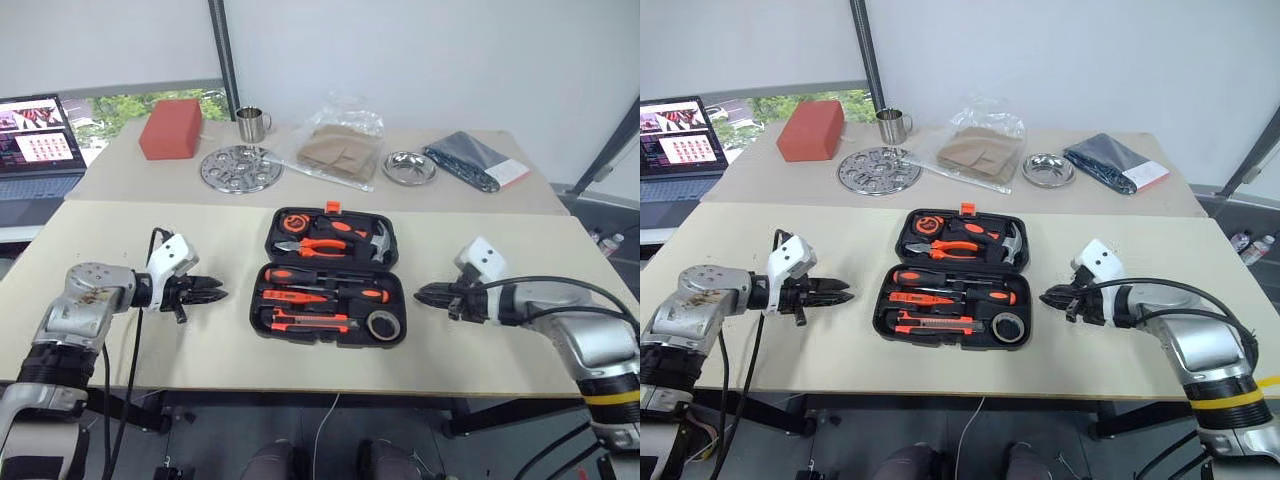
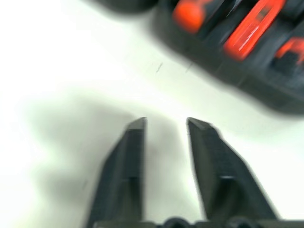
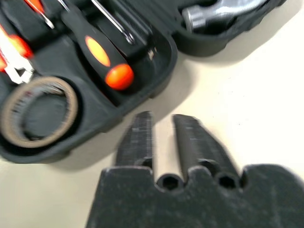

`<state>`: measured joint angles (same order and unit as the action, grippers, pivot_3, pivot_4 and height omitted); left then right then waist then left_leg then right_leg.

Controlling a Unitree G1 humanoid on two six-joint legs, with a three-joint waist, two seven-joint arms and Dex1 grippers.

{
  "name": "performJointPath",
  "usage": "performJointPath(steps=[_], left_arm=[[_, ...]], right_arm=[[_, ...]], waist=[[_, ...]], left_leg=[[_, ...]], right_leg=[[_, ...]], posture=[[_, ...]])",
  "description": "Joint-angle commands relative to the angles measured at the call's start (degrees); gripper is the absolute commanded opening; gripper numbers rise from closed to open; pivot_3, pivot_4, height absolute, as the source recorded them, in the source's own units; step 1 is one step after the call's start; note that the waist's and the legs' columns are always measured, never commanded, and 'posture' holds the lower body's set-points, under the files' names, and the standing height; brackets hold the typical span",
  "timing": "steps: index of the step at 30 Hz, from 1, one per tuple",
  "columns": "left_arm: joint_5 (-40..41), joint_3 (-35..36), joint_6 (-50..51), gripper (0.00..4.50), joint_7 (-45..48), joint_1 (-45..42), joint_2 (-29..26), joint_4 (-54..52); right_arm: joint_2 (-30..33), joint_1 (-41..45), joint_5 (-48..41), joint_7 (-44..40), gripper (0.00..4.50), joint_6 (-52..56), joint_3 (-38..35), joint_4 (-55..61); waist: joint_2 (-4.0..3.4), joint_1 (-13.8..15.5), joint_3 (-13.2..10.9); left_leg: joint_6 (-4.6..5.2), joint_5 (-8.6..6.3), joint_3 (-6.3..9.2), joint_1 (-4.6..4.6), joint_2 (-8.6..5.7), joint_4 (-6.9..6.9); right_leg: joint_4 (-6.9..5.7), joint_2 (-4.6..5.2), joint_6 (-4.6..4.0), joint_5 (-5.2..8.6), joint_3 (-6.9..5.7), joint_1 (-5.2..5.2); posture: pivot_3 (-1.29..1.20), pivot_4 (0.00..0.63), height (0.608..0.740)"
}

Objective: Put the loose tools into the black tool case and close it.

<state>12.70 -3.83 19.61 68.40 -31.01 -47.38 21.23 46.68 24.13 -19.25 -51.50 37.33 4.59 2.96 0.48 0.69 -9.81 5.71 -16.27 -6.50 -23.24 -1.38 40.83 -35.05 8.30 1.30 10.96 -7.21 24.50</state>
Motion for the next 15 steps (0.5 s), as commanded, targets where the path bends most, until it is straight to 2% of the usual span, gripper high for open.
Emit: performJointPath(steps=[1, 4, 6, 10, 15], left_arm=[[-1.18, -2.00, -1.76, 0.03, 0.17, -3.27, 3.44, -0.14], [-0.73, -3.19, -0.07, 0.03, 1.45, -4.00, 5.68, -1.67], [0.16, -4.00, 1.62, 0.03, 3.33, -3.41, 5.85, -4.43], [2.35, -4.84, 4.99, 0.03, 8.52, 0.66, 3.09, -12.46], [3.69, -3.50, 6.75, 0.03, 11.52, 7.41, -1.47, -18.48]], right_arm=[[-1.20, 3.39, 5.71, -1.83, 0.00, -8.63, 4.13, -4.60], [-3.09, 4.94, 6.84, -3.63, 0.00, -11.53, 6.04, -4.39], [-2.49, 3.87, 5.45, -7.64, 0.00, -12.37, 6.63, -1.05], [0.86, -0.86, 1.49, -14.26, 0.00, -11.00, 5.71, 7.51], [3.24, -7.88, 1.01, -14.31, 0.00, -10.04, 4.15, 14.87]], waist=[[0.00, -0.04, 0.00], [0.00, -0.58, 0.00], [0.00, -0.92, 0.00], [-0.01, -1.10, -0.01], [-0.01, -1.36, -0.01]], left_leg=[[0.00, 0.00, 0.00, 0.00, -0.02, 0.00], [0.01, 0.01, -0.03, 0.01, -0.02, 0.01], [0.02, 0.03, -0.03, 0.03, 0.01, -0.01], [0.15, 0.10, 0.00, -0.01, 0.02, -0.09], [0.25, 0.15, 0.06, 0.09, 0.03, -0.32]], right_leg=[[0.01, 0.00, 0.01, 0.00, 0.00, -0.01], [-0.02, -0.04, 0.03, 0.00, 0.00, -0.02], [-0.04, -0.08, 0.02, 0.00, 0.01, -0.01], [-0.02, -0.13, 0.05, 0.03, -0.03, 0.03], [0.05, -0.10, 0.05, 0.21, -0.03, -0.01]], posture=[[0.00, 0.150, 0.734], [0.00, 0.150, 0.734], [0.00, 0.150, 0.734], [0.00, 0.150, 0.734], [0.00, 0.150, 0.734]])
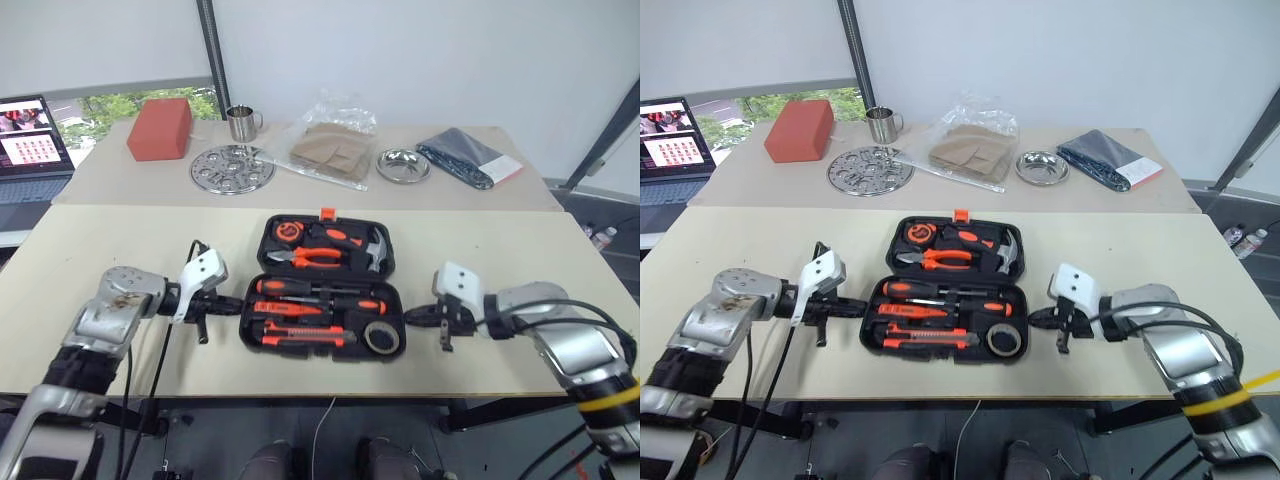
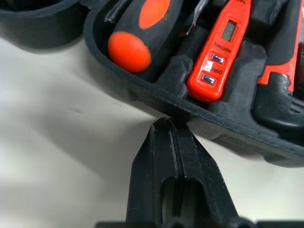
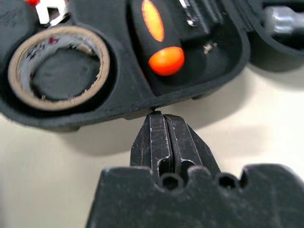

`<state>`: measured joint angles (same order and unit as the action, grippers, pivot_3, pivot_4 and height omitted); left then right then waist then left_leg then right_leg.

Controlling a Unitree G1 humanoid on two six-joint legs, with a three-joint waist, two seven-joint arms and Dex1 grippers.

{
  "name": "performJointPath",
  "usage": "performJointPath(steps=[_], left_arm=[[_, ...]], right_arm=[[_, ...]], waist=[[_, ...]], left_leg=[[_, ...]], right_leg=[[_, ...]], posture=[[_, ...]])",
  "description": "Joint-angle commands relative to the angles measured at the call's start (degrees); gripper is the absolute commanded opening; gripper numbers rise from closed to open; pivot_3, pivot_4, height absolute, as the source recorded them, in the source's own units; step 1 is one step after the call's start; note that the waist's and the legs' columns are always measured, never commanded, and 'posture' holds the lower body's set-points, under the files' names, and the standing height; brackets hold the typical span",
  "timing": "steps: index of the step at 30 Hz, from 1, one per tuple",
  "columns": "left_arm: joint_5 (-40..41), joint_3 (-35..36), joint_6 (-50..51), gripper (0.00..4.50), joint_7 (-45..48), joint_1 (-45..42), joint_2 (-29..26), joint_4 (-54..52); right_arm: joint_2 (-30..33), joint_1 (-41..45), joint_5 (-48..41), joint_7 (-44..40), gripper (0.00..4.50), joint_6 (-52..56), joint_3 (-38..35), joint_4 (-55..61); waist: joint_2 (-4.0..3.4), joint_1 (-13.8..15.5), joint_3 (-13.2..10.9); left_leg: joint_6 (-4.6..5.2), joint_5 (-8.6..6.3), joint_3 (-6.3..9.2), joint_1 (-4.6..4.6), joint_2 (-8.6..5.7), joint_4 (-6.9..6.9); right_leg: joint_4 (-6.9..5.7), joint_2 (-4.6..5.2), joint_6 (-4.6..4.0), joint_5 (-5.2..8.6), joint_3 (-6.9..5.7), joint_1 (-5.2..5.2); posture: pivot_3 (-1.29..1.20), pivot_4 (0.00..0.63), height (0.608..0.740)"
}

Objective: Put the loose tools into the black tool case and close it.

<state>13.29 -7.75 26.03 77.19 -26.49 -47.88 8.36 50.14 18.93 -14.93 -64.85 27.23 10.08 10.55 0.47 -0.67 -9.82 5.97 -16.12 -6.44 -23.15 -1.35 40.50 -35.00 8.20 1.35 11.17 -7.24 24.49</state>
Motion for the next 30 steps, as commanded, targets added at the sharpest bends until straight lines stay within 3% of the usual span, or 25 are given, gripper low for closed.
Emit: performJointPath(steps=[1, 5, 9, 10, 12, 14, 19, 22, 26, 30], left_arm=[[3.19, 0.76, 0.62, 0.03, 2.58, 3.89, -1.35, -6.39], [3.60, 1.50, 0.65, 0.03, 2.36, 8.65, -3.11, -11.18], [0.99, 3.08, 0.36, 0.03, -2.77, 9.58, -3.32, -8.90], [0.60, 3.77, 0.84, 0.42, -3.90, 9.27, -3.70, -7.16], [1.08, 5.22, 2.99, 0.78, -4.92, 8.23, -4.79, -3.33], [3.19, 6.83, 7.81, 1.51, -5.06, 5.84, -5.23, 0.63], [7.19, 8.49, 27.88, 3.45, -10.63, -10.65, -1.28, 12.46], [8.16, 7.86, 37.63, 4.45, -13.85, -17.63, 2.11, 15.70], [9.15, 9.08, 44.15, 4.45, -18.86, -23.50, 7.97, 18.52], [7.95, 7.83, 42.38, 4.45, -22.50, -24.68, 12.22, 19.44]], right_arm=[[-0.19, -3.75, -3.23, -0.54, 0.00, 0.39, -1.68, 8.13], [-0.20, -7.30, -0.93, 2.42, 0.00, 1.07, -2.74, 9.67], [-0.01, -8.88, 0.00, 7.54, 0.00, 5.00, -6.25, 8.24], [0.64, -9.33, -1.00, 7.84, 0.46, 6.55, -7.93, 8.17], [1.72, -9.65, -3.04, 8.58, 0.83, 10.54, -11.30, 8.13], [1.12, -7.74, -5.92, 10.56, 1.53, 16.92, -14.62, 7.65], [-4.05, 4.53, -12.14, 16.79, 3.39, 32.48, -17.54, 2.44], [-8.08, 10.01, -13.05, 20.18, 4.23, 37.41, -16.78, -1.52], [-13.93, 15.40, -12.47, 24.54, 4.23, 39.73, -15.32, -7.10], [-18.76, 19.35, -10.62, 29.07, 4.23, 39.28, -14.06, -12.19]], waist=[[0.00, 0.03, 0.00], [-0.01, 0.06, 0.00], [-0.02, 0.24, -0.01], [-0.05, 0.37, -0.03], [-0.07, 0.75, -0.03], [-0.07, 0.99, -0.03], [0.01, 1.19, -0.09], [0.03, 1.43, -0.08], [0.04, 1.32, -0.06], [0.05, 0.66, -0.06]], left_leg=[[-0.22, -0.12, 0.02, 0.01, 0.02, -0.02], [-0.41, -0.22, 0.03, 0.17, 0.03, -0.01], [-0.50, -0.27, 0.03, 0.27, 0.04, -0.01], [-0.50, -0.27, 0.02, 0.27, 0.03, -0.01], [-0.50, -0.27, 0.02, 0.27, 0.03, -0.01], [-0.52, -0.27, 0.02, 0.29, 0.07, -0.01], [-0.88, 0.05, 0.05, 0.25, 0.32, -0.01], [-0.81, 0.15, 0.10, 0.21, 0.23, 0.00], [-0.07, 0.47, 0.07, -0.15, -0.04, 0.20], [-0.04, 0.48, 0.03, -0.53, -0.15, 0.16]], right_leg=[[-0.01, 0.01, -0.02, 0.02, 0.00, 0.01], [-0.05, 0.16, -0.02, 0.03, 0.03, -0.11], [-0.04, 0.26, -0.02, 0.03, 0.11, -0.16], [-0.05, 0.28, -0.02, 0.03, 0.11, -0.16], [-0.07, 0.28, -0.03, 0.02, 0.12, -0.16], [-0.09, 0.27, -0.05, 0.01, 0.12, -0.16], [-0.18, 0.15, -0.11, -0.13, 0.08, -0.04], [-0.33, 0.11, -0.11, -0.17, 0.09, -0.04], [-0.90, 0.01, -0.28, -0.25, 0.13, 0.24], [-0.87, -0.08, -0.26, -0.25, 0.14, 0.60]], posture=[[0.00, 0.150, 0.734], [0.00, 0.150, 0.734], [0.00, 0.150, 0.734], [0.00, 0.150, 0.734], [0.00, 0.150, 0.734], [0.00, 0.150, 0.734], [0.00, 0.150, 0.734], [0.00, 0.150, 0.734], [0.00, 0.150, 0.734], [0.00, 0.150, 0.734]])
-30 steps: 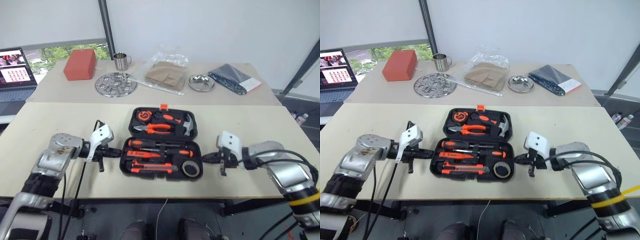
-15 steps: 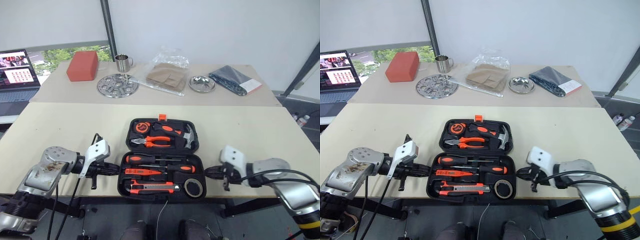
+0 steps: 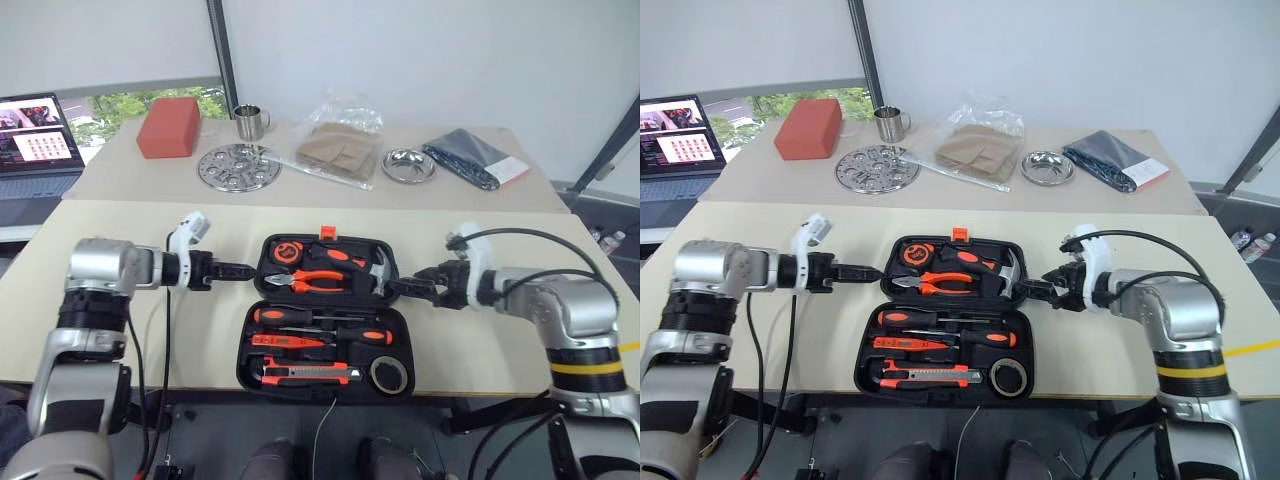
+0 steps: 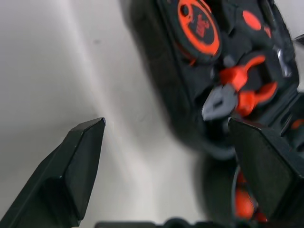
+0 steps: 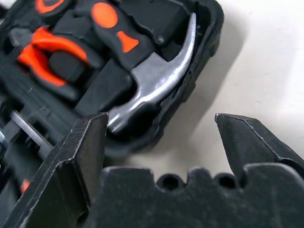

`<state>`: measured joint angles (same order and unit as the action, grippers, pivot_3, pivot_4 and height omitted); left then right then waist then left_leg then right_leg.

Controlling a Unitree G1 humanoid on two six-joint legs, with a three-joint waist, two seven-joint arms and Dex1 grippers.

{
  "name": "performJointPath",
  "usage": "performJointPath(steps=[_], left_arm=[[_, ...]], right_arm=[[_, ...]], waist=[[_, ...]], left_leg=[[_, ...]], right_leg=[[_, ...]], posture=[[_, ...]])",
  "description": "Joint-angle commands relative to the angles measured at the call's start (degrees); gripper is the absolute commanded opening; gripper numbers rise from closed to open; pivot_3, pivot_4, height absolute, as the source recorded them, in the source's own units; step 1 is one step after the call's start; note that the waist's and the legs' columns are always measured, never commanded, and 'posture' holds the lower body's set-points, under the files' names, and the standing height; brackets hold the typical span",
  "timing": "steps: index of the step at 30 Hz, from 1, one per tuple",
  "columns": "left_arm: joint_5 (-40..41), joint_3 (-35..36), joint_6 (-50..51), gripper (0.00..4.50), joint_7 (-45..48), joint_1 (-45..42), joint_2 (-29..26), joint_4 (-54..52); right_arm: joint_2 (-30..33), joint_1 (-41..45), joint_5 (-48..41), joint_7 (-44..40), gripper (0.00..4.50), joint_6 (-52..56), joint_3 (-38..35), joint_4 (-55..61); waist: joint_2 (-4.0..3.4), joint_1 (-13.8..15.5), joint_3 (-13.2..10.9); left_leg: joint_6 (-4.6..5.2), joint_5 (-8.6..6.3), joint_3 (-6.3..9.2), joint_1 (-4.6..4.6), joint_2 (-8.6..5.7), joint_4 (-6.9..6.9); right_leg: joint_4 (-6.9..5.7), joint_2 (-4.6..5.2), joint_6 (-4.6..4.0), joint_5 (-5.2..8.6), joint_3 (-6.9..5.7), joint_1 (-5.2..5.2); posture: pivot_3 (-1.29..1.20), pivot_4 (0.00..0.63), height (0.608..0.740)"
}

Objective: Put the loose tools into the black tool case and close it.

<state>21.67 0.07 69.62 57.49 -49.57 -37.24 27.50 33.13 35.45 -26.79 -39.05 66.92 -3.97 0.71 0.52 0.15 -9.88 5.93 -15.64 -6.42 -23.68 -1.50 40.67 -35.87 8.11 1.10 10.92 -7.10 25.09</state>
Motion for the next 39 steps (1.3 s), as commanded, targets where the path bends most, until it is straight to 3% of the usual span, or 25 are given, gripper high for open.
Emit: performJointPath(steps=[1, 2, 3, 10, 14, 18, 22, 29, 32, 39], left_arm=[[-0.79, 0.27, -1.82, 4.45, -4.33, -1.65, 2.75, 0.97], [-0.95, 0.49, -2.19, 3.92, -5.41, -1.69, 3.53, 1.44], [-0.69, 0.77, -1.98, 3.81, -5.92, -1.59, 3.97, 1.29], [0.62, 2.06, -1.86, 1.31, -7.07, -0.04, 4.37, 0.67], [1.72, 3.73, -1.66, 0.05, -7.92, 0.33, 4.95, 0.25], [3.79, 5.62, -4.29, 0.05, -7.31, 1.73, 6.01, -4.11], [3.00, 6.04, -15.13, 0.05, -6.04, 3.80, 6.94, -10.13], [0.70, 8.29, -34.74, 0.05, -9.36, 2.33, 11.15, -11.09], [-3.27, 5.76, -43.18, 0.05, -9.15, 4.64, 10.91, -11.06], [-11.11, 2.64, -61.09, 0.05, -13.13, 14.69, 11.36, -13.34]], right_arm=[[-2.71, 3.67, 1.97, 4.45, 4.23, -1.11, 0.14, -4.05], [-3.35, 4.25, 2.46, 5.25, 3.72, -1.59, 0.22, -5.26], [-3.73, 4.60, 2.76, 5.70, 3.57, -2.02, 0.21, -6.00], [-5.15, 4.67, 1.91, 6.76, 1.13, -1.85, -0.81, -5.81], [-5.41, 5.04, 1.74, 7.23, 0.00, -2.33, -0.98, -5.55], [-6.13, 6.24, 1.38, 7.07, 0.00, -5.74, -1.90, -4.55], [-6.49, 7.83, 2.77, 7.03, 0.00, -13.26, -1.64, -2.23], [-6.78, 8.70, 11.95, 8.94, 0.00, -32.93, 1.74, -1.43], [-6.38, 5.55, 15.47, 8.47, 0.00, -38.91, 3.70, -0.68], [-5.57, -7.96, 23.80, 10.04, 0.00, -55.04, 7.10, 1.72]], waist=[[-0.01, -0.18, 0.00], [-0.01, -0.17, 0.00], [-0.01, -0.15, 0.00], [-0.01, -0.36, 0.00], [-0.01, -0.34, 0.00], [-0.02, -0.52, 0.00], [-0.03, -0.56, -0.01], [-0.02, -0.87, -0.07], [-0.02, -0.98, -0.07], [-0.02, -0.92, -0.05]], left_leg=[[0.00, 0.00, 0.01, 0.01, 0.01, -0.03], [-0.01, 0.00, 0.02, 0.03, 0.02, -0.04], [-0.04, 0.02, 0.03, 0.04, 0.04, -0.07], [-0.19, 0.01, 0.02, 0.39, 0.04, -0.05], [-0.72, -0.20, 0.03, 0.63, 0.04, -0.05], [-0.77, -0.23, 0.06, 0.84, 0.04, -0.06], [-0.77, -0.22, 0.04, 0.61, -0.02, -0.06], [-0.84, -0.08, -0.03, 0.13, -0.12, -0.07], [-0.31, 0.22, -0.04, 0.15, -0.11, -0.41], [-0.31, 0.22, -0.07, 0.28, 0.03, -1.06]], right_leg=[[0.04, -0.06, 0.00, 0.00, -0.02, -0.02], [0.03, -0.10, 0.00, 0.01, -0.02, -0.03], [0.04, -0.13, 0.00, 0.02, -0.01, -0.05], [0.11, -0.10, 0.02, 0.04, 0.15, -0.25], [0.07, 0.01, 0.01, 0.04, 0.18, -0.43], [-0.02, 0.15, 0.01, 0.04, 0.20, -0.57], [-0.12, 0.19, -0.05, 0.00, 0.21, -0.27], [0.01, 0.06, -0.08, -0.02, 0.14, 0.10], [0.04, -0.09, -0.08, -0.02, 0.12, 0.08], [0.60, -0.41, -0.10, 0.03, 0.06, 0.04]], posture=[[0.00, 0.150, 0.734], [0.00, 0.150, 0.734], [0.00, 0.150, 0.734], [0.00, 0.150, 0.734], [0.00, 0.150, 0.734], [0.00, 0.150, 0.734], [0.00, 0.150, 0.734], [0.00, 0.150, 0.734], [0.00, 0.150, 0.734], [0.00, 0.150, 0.734]])
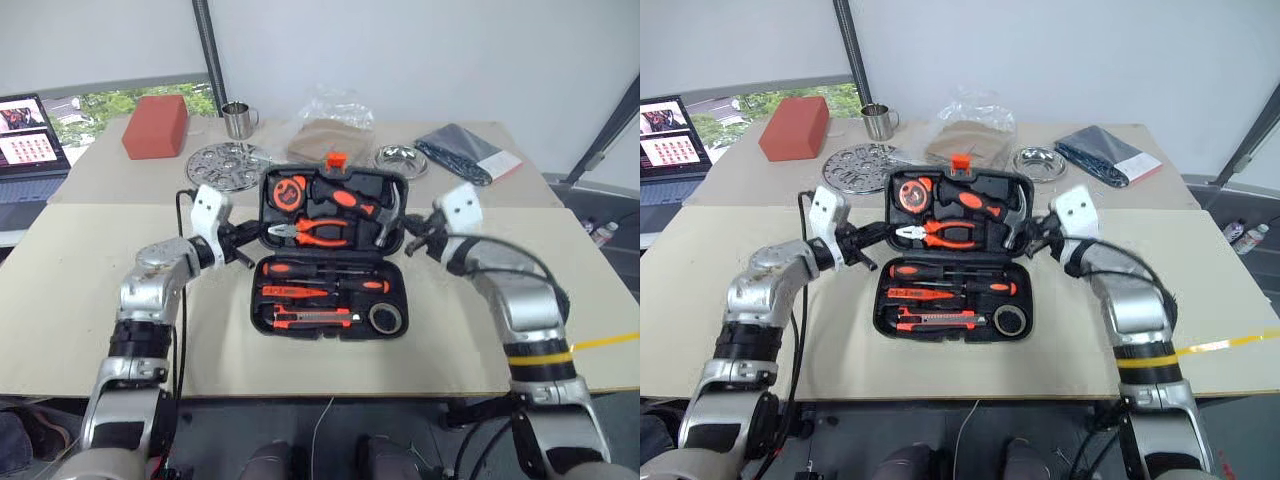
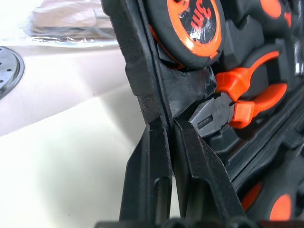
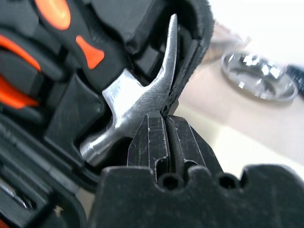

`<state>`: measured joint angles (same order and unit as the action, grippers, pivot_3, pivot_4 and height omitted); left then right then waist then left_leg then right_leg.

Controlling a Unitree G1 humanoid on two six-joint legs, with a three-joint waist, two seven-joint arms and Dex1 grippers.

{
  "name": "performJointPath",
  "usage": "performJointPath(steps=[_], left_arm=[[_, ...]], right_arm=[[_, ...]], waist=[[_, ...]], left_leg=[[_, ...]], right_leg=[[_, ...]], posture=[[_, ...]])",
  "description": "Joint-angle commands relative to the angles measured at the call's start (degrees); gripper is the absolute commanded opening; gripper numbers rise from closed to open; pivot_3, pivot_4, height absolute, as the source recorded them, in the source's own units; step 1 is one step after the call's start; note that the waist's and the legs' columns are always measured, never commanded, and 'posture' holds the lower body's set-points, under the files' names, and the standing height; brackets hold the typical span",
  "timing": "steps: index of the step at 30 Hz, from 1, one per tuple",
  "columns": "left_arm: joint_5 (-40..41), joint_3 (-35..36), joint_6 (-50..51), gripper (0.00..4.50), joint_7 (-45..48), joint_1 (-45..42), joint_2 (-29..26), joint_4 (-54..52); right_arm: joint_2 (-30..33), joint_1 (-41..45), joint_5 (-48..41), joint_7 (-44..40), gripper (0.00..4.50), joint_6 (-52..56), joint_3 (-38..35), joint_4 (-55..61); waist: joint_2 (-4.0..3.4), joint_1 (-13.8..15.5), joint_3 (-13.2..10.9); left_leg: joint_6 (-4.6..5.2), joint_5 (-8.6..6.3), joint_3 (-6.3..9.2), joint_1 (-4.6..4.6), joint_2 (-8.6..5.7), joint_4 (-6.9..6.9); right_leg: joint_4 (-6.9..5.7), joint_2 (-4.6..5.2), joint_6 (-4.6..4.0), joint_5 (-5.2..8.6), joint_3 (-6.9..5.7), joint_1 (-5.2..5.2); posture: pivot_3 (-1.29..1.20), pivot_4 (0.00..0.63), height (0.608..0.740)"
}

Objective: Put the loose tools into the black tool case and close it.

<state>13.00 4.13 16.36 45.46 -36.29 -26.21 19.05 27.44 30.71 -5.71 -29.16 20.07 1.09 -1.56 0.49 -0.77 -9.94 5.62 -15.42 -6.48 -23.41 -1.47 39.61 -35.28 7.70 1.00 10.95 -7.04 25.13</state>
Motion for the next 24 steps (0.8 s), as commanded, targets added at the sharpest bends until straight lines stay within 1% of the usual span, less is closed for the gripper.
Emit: performJointPath(steps=[1, 5, 9, 10, 12, 13, 14, 15, 17, 18, 20, 21, 23, 24], left_arm=[[-3.30, -1.05, -10.00, 0.05, -2.93, 2.96, 0.70, -5.43], [-6.48, 0.23, -16.94, 0.05, -9.46, 9.77, 1.59, -10.10], [-6.29, 2.15, -16.24, 0.05, -13.52, 16.36, 1.68, -16.87], [-5.45, 3.09, -15.01, 0.05, -14.10, 18.45, 1.47, -19.11], [-3.12, 5.13, -11.87, 0.77, -14.14, 23.23, 0.43, -23.99], [-2.01, 6.15, -10.20, 0.94, -13.79, 25.41, -0.27, -26.23], [-1.31, 7.53, -8.38, 1.36, -14.05, 27.16, -0.94, -27.93], [-0.37, 8.94, -6.69, 1.83, -14.47, 28.46, -1.45, -29.25], [2.29, 11.57, -2.09, 2.37, -14.76, 30.84, -2.38, -31.42], [3.90, 12.54, 0.65, 2.76, -14.17, 32.22, -3.07, -32.86], [7.17, 14.10, 5.41, 3.43, -12.08, 34.65, -4.92, -35.19], [7.93, 15.17, 6.49, 3.82, -11.09, 35.71, -6.22, -35.21], [10.18, 17.24, 10.53, 4.45, -8.34, 36.63, -9.78, -32.33], [9.88, 17.41, 10.58, 4.48, -6.87, 35.66, -11.94, -29.06]], right_arm=[[0.00, -5.51, 4.13, 1.35, 0.00, -11.62, 1.94, 4.21], [1.54, -13.76, 11.16, 5.93, 0.00, -27.01, 2.07, 5.34], [4.08, -20.65, 15.01, 6.93, 0.00, -36.11, 1.93, 8.04], [4.77, -22.66, 15.14, 6.66, 0.00, -37.54, 1.55, 9.35], [6.23, -27.10, 14.02, 5.32, 0.71, -39.06, 0.23, 12.53], [7.07, -29.22, 13.47, 4.66, 0.88, -39.55, -0.52, 14.22], [7.77, -31.18, 12.64, 4.20, 1.25, -39.84, -1.63, 16.15], [8.34, -32.82, 11.93, 3.95, 1.75, -39.74, -2.65, 17.94], [9.22, -36.03, 10.59, 3.10, 2.21, -39.26, -4.39, 21.26], [10.02, -37.87, 10.46, 2.22, 2.63, -39.18, -5.04, 22.67], [11.73, -41.29, 9.43, -0.09, 3.28, -39.37, -6.23, 24.79], [12.75, -43.45, 7.94, -1.82, 3.65, -38.35, -6.90, 25.78], [15.37, -49.03, 1.79, -7.12, 4.36, -33.94, -8.17, 27.77], [17.84, -52.58, -1.85, -11.23, 4.45, -30.87, -8.65, 28.76]], waist=[[0.01, 0.06, 0.03], [0.01, 0.03, 0.05], [0.01, -0.01, 0.05], [0.01, -0.02, 0.05], [0.01, -0.02, 0.05], [0.02, -0.04, 0.05], [0.02, -0.06, 0.05], [0.02, -0.06, 0.05], [-0.02, 0.06, 0.02], [-0.01, 0.20, 0.02], [-0.01, 0.39, 0.03], [0.04, 0.53, 0.06], [0.06, 1.20, 0.07], [0.05, 1.47, 0.07]], left_leg=[[-0.01, -0.01, 0.02, 0.01, 0.05, -0.01], [-0.04, -0.03, 0.04, 0.25, 0.11, -0.03], [-0.14, -0.08, 0.04, 0.70, 0.20, -0.03], [-0.56, -0.32, 0.03, 0.74, 0.22, 0.04], [-0.61, -0.34, 0.01, 0.89, 0.34, 0.12], [-0.61, -0.34, -0.01, 0.96, 0.38, 0.12], [-0.63, -0.34, -0.02, 1.01, 0.45, 0.12], [-0.65, -0.36, -0.03, 1.08, 0.53, 0.12], [-0.68, -0.34, -0.05, 1.06, 0.55, 0.13], [-0.68, -0.35, -0.05, 1.03, 0.57, 0.13], [-0.72, -0.37, -0.04, 1.06, 0.57, 0.16], [-0.73, -0.37, -0.04, 1.07, 0.57, 0.17], [-0.73, -0.38, -0.01, 1.12, 0.54, 0.18], [-0.72, -0.38, 0.00, 1.11, 0.55, 0.18]], right_leg=[[0.10, -0.06, 0.00, 0.00, 0.00, -0.06], [0.32, -0.13, 0.01, 0.01, 0.01, -0.41], [0.37, -0.13, 0.08, 0.08, 0.15, -0.85], [0.40, -0.11, 0.12, 0.11, 0.22, -0.84], [0.29, -0.09, 0.15, 0.16, 0.33, -0.91], [0.27, -0.08, 0.15, 0.17, 0.39, -0.92], [0.24, -0.09, 0.12, 0.18, 0.45, -0.94], [0.17, -0.10, 0.05, 0.21, 0.53, -0.94], [0.12, -0.12, 0.06, 0.23, 0.56, -0.88], [0.11, -0.07, 0.10, 0.26, 0.57, -0.85], [0.15, -0.02, 0.17, 0.29, 0.73, -0.90], [0.14, 0.05, 0.18, 0.29, 0.83, -0.93], [0.14, 0.28, 0.18, 0.29, 0.90, -0.93], [0.15, 0.27, 0.17, 0.29, 0.90, -0.91]], posture=[[0.00, 0.150, 0.734], [0.00, 0.150, 0.734], [0.00, 0.150, 0.734], [0.00, 0.150, 0.734], [0.00, 0.150, 0.734], [0.00, 0.150, 0.734], [0.00, 0.150, 0.734], [0.00, 0.150, 0.734], [0.00, 0.150, 0.734], [0.00, 0.150, 0.734], [0.00, 0.150, 0.734], [0.00, 0.150, 0.734], [0.00, 0.150, 0.734], [0.00, 0.150, 0.734]])
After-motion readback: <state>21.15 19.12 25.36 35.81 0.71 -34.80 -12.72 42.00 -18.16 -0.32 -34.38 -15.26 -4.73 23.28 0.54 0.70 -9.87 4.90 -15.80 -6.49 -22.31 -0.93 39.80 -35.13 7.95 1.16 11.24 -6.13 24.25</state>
